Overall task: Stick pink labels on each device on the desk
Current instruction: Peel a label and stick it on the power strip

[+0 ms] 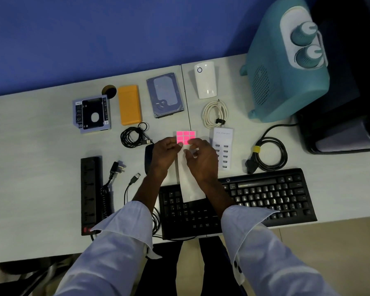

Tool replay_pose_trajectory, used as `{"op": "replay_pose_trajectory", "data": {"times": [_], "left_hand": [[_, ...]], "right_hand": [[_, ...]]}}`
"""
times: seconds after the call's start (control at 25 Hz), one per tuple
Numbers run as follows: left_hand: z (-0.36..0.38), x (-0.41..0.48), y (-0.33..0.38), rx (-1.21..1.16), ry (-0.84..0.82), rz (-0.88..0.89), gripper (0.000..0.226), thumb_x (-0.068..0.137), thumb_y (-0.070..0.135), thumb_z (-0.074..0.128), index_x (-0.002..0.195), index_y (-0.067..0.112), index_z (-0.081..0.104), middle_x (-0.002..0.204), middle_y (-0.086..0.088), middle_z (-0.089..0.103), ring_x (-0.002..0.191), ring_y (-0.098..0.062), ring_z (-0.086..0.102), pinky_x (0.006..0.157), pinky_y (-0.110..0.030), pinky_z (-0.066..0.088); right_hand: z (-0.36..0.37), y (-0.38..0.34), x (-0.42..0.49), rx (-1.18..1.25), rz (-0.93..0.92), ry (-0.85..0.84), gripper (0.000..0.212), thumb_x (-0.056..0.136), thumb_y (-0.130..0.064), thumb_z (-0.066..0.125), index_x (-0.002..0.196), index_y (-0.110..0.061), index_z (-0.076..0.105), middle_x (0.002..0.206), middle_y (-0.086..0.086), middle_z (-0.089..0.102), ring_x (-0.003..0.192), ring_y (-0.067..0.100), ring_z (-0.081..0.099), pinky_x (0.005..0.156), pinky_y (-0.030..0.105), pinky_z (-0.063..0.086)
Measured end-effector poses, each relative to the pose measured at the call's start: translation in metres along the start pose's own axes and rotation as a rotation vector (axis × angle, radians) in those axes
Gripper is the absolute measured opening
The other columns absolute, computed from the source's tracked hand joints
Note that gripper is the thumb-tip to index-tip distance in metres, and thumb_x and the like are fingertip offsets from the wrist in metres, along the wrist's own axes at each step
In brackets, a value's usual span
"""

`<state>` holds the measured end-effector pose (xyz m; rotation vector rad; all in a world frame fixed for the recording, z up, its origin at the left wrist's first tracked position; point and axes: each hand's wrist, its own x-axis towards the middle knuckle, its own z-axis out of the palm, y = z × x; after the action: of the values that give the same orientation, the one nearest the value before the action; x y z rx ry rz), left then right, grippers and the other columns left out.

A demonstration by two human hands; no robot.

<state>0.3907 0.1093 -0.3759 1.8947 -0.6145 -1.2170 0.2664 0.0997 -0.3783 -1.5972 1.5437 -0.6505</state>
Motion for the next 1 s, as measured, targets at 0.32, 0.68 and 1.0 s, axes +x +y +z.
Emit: {"op": "replay_pose_trajectory", "data": {"times": [0.32, 0.68, 1.0], "left_hand": [[0.001, -0.007, 0.005, -0.042, -0.069, -0.02, 0.016, 0.091, 0.011, 0.063, 0.105, 0.012, 0.072, 0.093, -0.006, 0.071, 0.089, -0.016, 0.063, 0.093, -0.04, 0.051], [0.003, -0.003, 0.01, 0.16, 0.153, 0.049, 0.014, 0.09, 0.017, 0.065, 0.095, 0.008, 0.076, 0.091, -0.014, 0.074, 0.088, -0.027, 0.069, 0.086, -0.042, 0.054], [0.006, -0.019, 0.018, 0.112, 0.272, 0.233, 0.031, 0.087, 0.005, 0.064, 0.118, 0.003, 0.064, 0.116, -0.005, 0.066, 0.1, -0.014, 0.062, 0.078, -0.003, 0.046]], "right_hand": [[-0.002, -0.004, 0.004, 0.01, 0.095, 0.063, 0.017, 0.081, -0.029, 0.077, 0.093, -0.02, 0.071, 0.089, -0.005, 0.072, 0.075, 0.012, 0.066, 0.071, 0.025, 0.049], [-0.007, -0.001, 0.009, 0.237, 0.183, 0.11, 0.007, 0.08, -0.012, 0.072, 0.082, -0.018, 0.075, 0.079, -0.004, 0.076, 0.073, 0.011, 0.071, 0.073, 0.034, 0.06], [-0.027, 0.001, -0.003, 0.464, 0.294, 0.067, 0.015, 0.078, -0.007, 0.071, 0.087, -0.015, 0.08, 0.079, -0.001, 0.077, 0.074, 0.015, 0.072, 0.075, 0.028, 0.058]]}}
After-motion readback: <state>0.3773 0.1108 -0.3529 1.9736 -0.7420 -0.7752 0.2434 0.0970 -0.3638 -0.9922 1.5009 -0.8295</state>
